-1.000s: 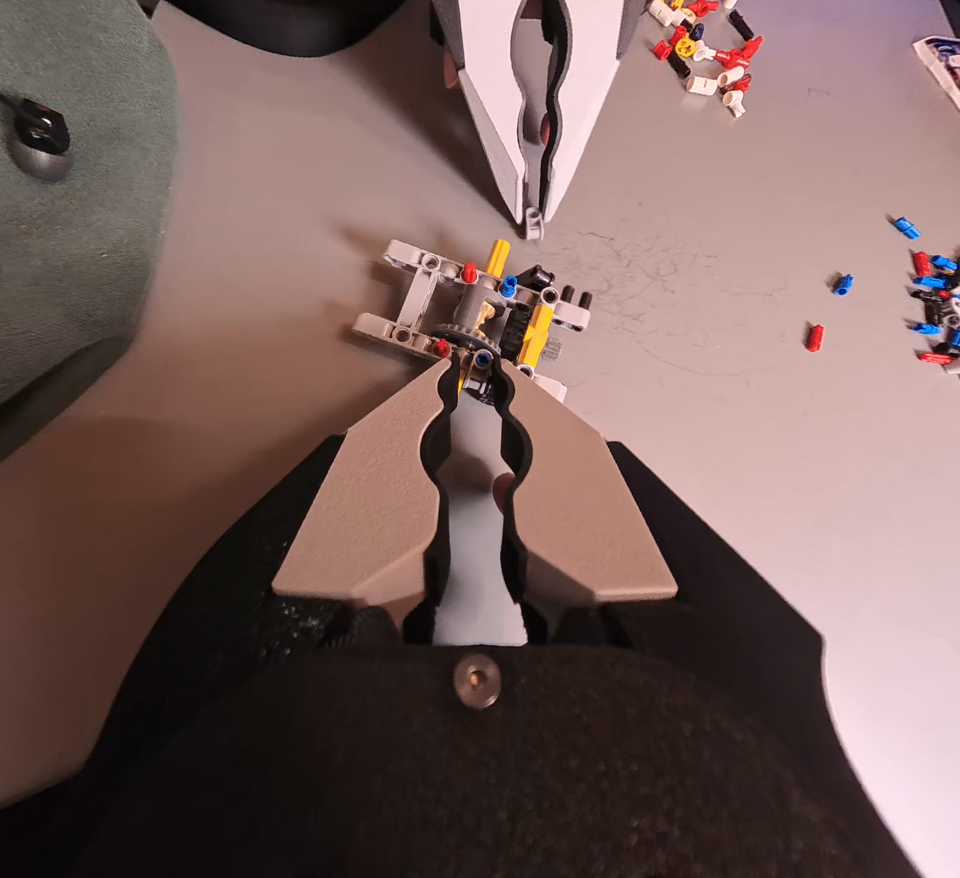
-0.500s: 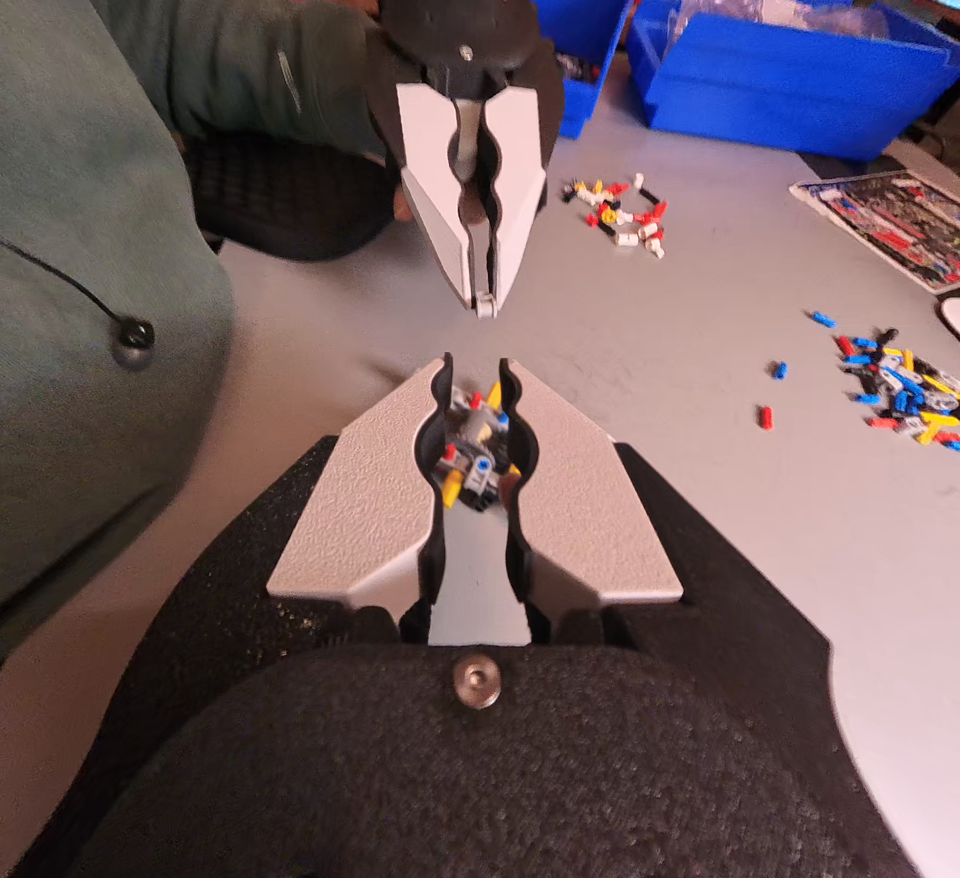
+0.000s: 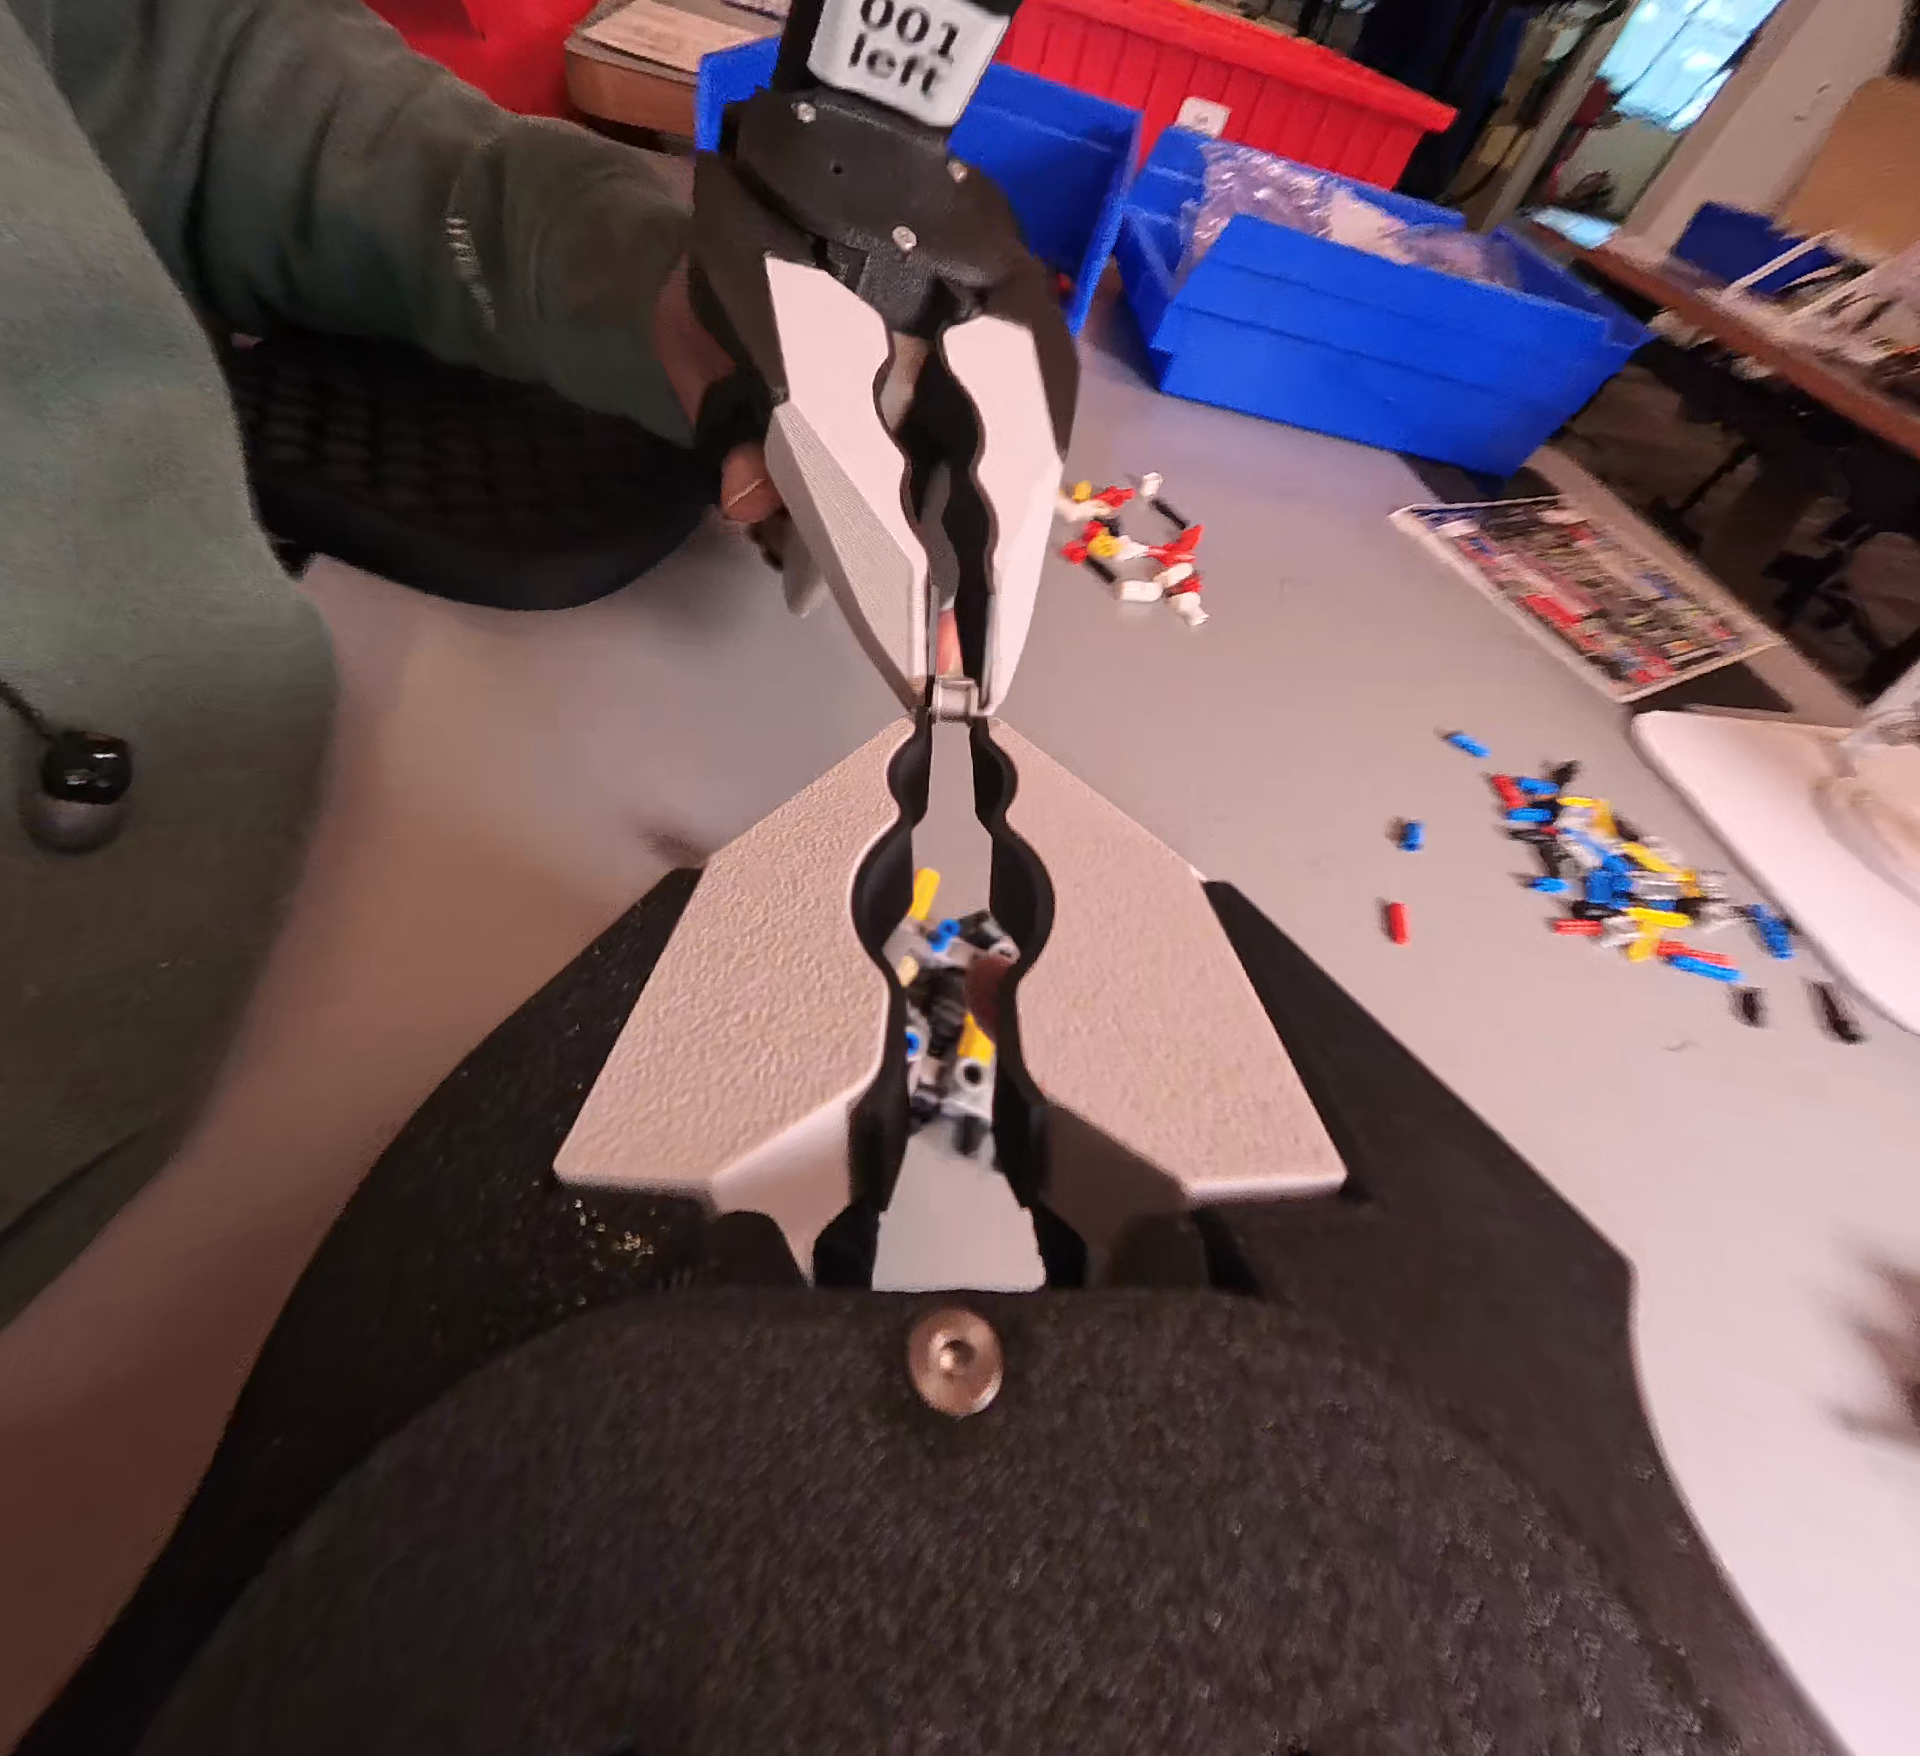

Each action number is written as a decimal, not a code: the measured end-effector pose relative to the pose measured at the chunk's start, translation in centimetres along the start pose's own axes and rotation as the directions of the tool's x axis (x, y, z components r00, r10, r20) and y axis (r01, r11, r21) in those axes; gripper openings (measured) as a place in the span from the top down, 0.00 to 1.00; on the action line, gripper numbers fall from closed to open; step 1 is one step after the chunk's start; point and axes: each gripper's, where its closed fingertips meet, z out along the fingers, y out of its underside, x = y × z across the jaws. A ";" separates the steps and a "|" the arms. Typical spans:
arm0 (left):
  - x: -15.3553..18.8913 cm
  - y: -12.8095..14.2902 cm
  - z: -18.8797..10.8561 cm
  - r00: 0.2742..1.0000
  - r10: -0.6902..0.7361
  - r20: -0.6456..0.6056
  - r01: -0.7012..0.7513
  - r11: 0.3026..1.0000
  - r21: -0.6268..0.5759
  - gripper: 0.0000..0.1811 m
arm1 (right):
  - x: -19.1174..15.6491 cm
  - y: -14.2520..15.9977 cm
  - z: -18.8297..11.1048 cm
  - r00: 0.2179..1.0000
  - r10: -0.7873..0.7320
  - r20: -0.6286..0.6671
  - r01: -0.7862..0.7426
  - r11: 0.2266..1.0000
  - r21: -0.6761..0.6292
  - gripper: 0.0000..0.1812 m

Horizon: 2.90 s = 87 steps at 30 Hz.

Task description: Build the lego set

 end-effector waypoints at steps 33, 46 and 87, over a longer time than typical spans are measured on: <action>1.6 -0.9 -0.3 0.955 0.296 -0.020 -0.296 0.955 0.011 0.93 | -0.7 -1.3 0.3 0.536 0.727 0.430 -0.784 0.617 -0.065 0.91; -0.4 -3.2 -0.5 0.995 0.066 0.068 -0.077 0.984 0.160 0.94 | 2.0 -3.9 -0.9 0.610 0.662 0.436 -0.781 0.594 0.192 0.97; 1.1 -0.2 -0.4 0.979 0.204 0.001 -0.202 0.970 -0.136 0.97 | -0.4 -1.4 0.1 0.922 0.325 0.209 -0.348 0.934 0.083 0.93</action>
